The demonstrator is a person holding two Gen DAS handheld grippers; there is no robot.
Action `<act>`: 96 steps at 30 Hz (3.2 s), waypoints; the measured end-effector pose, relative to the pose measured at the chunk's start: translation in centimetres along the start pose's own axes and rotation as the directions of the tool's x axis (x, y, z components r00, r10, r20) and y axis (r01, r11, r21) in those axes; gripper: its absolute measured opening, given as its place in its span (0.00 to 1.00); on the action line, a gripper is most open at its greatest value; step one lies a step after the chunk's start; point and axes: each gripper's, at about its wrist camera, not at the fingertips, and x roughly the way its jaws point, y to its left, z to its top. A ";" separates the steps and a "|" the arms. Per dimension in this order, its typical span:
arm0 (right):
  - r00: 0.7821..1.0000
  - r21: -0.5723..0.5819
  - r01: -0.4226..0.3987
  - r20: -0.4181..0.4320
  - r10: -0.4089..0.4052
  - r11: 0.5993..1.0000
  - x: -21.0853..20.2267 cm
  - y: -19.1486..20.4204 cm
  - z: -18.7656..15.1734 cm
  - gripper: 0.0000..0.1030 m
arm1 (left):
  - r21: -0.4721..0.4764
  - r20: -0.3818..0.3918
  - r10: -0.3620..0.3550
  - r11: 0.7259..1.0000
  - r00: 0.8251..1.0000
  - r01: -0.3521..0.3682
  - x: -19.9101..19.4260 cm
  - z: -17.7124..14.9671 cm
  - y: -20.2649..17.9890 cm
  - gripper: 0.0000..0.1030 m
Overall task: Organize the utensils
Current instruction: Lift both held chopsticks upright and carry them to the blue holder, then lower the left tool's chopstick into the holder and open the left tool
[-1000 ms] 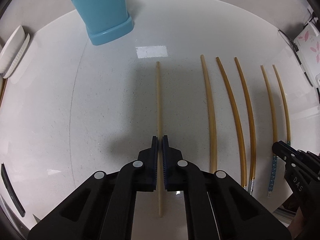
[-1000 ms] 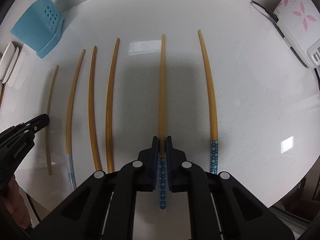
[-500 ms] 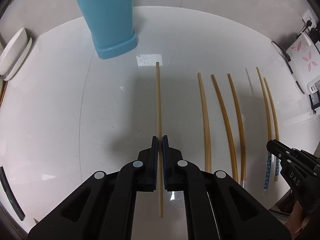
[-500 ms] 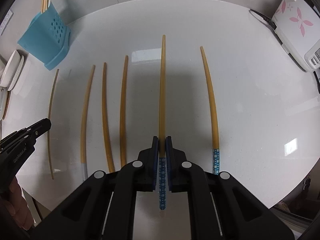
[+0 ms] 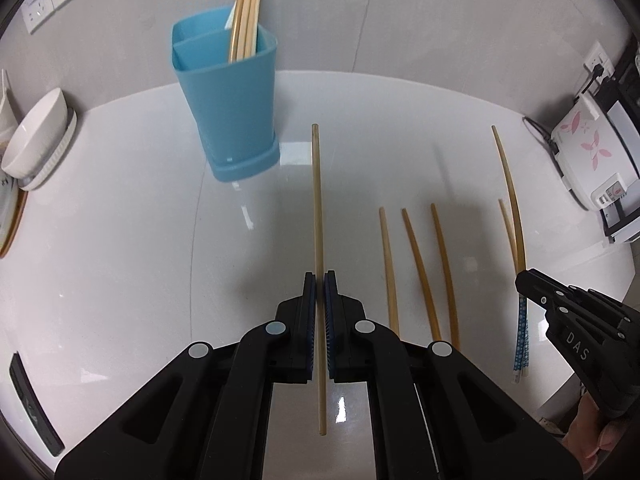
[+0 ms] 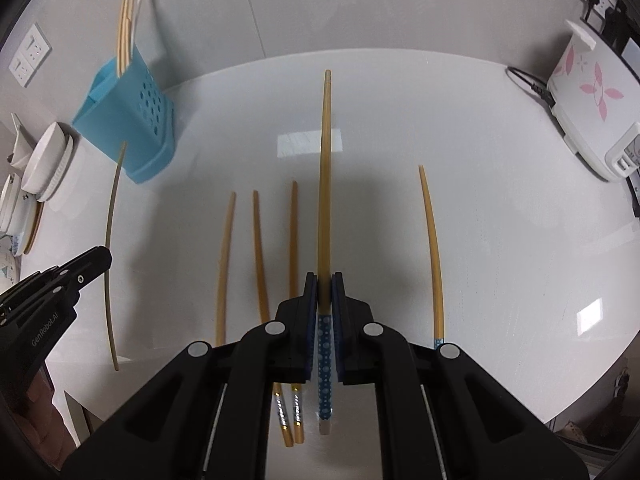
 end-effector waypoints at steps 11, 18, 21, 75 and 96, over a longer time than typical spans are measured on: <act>0.994 -0.030 -0.027 0.109 0.030 0.999 -3.5 1.8 3.5 0.06 | -0.001 0.104 -0.019 1.000 0.994 0.020 -4.4 2.8 1.2 0.03; 0.983 -0.043 -0.048 0.174 0.055 0.998 -5.3 3.1 5.8 0.06 | -0.003 0.176 -0.013 1.000 0.984 0.014 -7.5 5.0 1.8 0.03; 0.977 -0.052 -0.059 0.201 0.068 0.997 -5.9 3.8 6.8 0.06 | -0.011 0.202 -0.011 1.000 0.979 0.014 -8.4 5.9 2.4 0.03; 0.939 -0.112 -0.150 0.296 0.177 0.982 -0.6 10.7 16.8 0.06 | 0.002 0.555 -0.063 0.997 0.830 0.074 -0.2 14.2 8.9 0.03; 0.937 -0.151 -0.160 0.288 0.198 0.976 -1.1 11.3 17.0 0.06 | -0.005 0.372 0.038 0.999 0.927 -0.039 0.9 13.7 8.7 0.47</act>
